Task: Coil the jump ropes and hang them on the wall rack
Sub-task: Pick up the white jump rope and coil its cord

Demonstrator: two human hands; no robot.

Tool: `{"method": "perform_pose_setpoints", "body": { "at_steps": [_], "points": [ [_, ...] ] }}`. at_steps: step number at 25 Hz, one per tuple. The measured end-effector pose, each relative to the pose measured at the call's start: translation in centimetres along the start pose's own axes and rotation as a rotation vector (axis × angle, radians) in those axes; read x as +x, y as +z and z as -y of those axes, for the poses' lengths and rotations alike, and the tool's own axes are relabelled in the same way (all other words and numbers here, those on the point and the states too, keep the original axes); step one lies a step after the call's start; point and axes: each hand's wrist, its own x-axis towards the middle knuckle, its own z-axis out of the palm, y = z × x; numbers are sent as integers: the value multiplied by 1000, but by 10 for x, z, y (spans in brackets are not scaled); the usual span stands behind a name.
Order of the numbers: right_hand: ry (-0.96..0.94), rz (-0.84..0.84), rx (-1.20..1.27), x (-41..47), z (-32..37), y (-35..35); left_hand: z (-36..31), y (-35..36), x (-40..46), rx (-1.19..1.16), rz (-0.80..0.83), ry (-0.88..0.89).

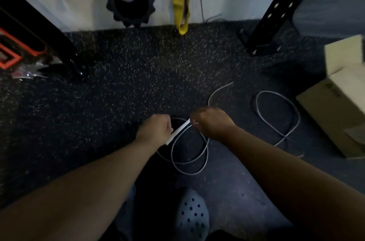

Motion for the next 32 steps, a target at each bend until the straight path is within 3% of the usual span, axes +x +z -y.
{"method": "perform_pose_setpoints", "body": {
  "at_steps": [6, 10, 14, 17, 23, 28, 32],
  "points": [
    [-9, 177, -258, 76, -19, 63, 8, 78, 49, 165, 74, 40],
    [-5, 182, -220, 84, -23, 57, 13, 73, 53, 216, 106, 59],
    [47, 137, 264, 61, -8, -13, 26, -7, 29, 207, 117, 190],
    [41, 51, 549, 23, 28, -104, 17, -84, -19, 248, 83, 330],
    [-82, -247, 702, -62, 107, -245, -16, -212, -122, 1, -271, 540],
    [-234, -453, 864, -94, 174, -306, -17, -307, -192, -22, -334, 574],
    [-232, -541, 1007, -94, 201, -311, -3, -335, -213, -162, -318, 559]
  ]
}}
